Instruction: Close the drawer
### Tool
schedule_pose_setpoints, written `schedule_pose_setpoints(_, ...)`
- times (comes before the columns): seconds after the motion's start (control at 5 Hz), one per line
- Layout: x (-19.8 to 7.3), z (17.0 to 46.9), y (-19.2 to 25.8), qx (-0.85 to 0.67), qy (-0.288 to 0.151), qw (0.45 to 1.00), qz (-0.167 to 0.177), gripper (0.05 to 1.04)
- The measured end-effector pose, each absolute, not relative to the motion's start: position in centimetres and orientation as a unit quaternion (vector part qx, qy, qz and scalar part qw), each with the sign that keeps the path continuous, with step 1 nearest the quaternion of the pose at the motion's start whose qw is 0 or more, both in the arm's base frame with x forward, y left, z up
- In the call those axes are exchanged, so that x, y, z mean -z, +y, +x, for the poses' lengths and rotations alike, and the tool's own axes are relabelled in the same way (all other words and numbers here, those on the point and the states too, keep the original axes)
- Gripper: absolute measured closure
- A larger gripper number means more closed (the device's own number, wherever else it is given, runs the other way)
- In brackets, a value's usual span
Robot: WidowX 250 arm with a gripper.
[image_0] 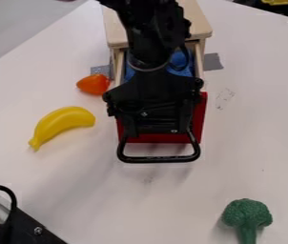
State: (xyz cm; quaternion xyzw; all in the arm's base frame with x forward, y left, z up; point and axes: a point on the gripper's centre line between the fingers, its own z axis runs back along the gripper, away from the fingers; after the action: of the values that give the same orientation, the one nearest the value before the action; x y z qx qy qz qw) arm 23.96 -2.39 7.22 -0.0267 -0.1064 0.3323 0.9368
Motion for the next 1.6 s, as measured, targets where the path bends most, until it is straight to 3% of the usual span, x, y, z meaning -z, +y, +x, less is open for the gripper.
schedule_pose_setpoints(0.2, -6.6, 23.9, -2.4, -0.329, -0.104, 0.938, -0.021, 0.147)
schedule_pose_setpoints(0.6, -6.1, 23.7, -2.4, -0.336, -0.106, 0.936, -0.024, 0.736)
schedule_pose_setpoints(0.8, -5.9, 23.6, -2.5, -0.348, -0.109, 0.931, -0.031, 0.949)
schedule_pose_setpoints(1.0, -6.4, 23.7, -2.6, -0.356, -0.119, 0.926, -0.044, 1.029)
schedule_pose_setpoints(1.6, -3.0, 26.0, -8.0, -0.304, -0.111, 0.946, -0.022, 1.029)
